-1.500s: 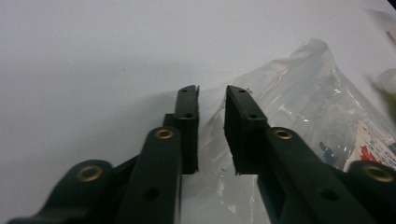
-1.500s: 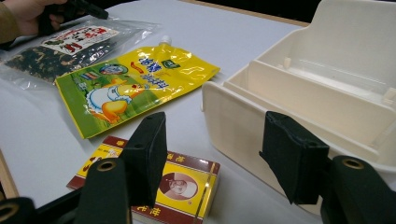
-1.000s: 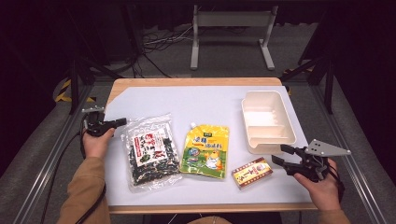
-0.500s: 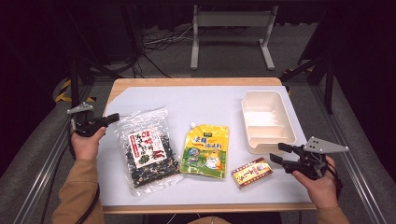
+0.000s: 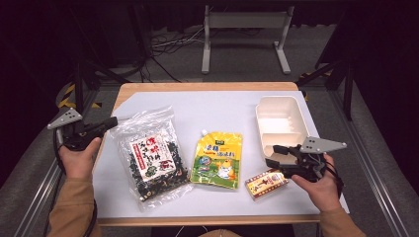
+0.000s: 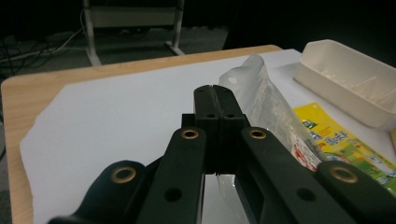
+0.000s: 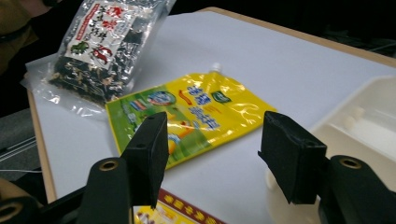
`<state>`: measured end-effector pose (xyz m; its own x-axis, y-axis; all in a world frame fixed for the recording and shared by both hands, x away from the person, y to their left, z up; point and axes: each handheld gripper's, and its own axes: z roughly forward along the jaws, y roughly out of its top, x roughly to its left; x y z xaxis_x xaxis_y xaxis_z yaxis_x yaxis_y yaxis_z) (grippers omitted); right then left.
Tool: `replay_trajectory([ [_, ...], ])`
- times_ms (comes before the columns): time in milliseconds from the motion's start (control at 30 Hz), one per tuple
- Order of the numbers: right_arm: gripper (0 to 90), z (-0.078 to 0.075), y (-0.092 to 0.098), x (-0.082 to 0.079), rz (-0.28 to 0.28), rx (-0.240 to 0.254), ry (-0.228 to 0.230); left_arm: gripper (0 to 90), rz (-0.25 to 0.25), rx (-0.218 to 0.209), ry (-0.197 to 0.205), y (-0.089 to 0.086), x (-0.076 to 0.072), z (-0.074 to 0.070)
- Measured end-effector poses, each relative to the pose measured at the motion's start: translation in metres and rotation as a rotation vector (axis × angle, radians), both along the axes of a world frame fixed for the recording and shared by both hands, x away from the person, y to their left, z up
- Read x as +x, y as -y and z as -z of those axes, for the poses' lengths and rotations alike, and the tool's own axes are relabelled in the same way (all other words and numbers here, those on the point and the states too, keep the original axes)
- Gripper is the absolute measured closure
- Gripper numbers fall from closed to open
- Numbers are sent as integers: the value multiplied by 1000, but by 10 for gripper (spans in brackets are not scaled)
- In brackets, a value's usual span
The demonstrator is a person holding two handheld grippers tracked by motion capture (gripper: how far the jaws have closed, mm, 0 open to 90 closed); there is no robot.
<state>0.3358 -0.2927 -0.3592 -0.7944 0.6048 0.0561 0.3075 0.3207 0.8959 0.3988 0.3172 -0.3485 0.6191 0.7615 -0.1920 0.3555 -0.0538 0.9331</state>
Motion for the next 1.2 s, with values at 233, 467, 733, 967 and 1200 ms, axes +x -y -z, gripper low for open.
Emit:
replay_trajectory([
  [233, 447, -21, -39, 9, -125, -34, 27, 900, 41, 17, 72, 9, -18, -20],
  [467, 437, -30, -67, 20, -182, -54, 0, 900, 82, 14, 119, 15, -29, -33],
  [733, 354, -35, -99, 35, -213, -37, -17, 900, 159, 26, 199, 30, -47, -51],
  [967, 302, -39, -132, 48, -260, -41, -19, 900, 198, 46, 236, 39, -59, -61],
  [1200, 279, -39, -163, 64, -295, -41, -36, 900, 228, 43, 254, 42, -63, -65],
])
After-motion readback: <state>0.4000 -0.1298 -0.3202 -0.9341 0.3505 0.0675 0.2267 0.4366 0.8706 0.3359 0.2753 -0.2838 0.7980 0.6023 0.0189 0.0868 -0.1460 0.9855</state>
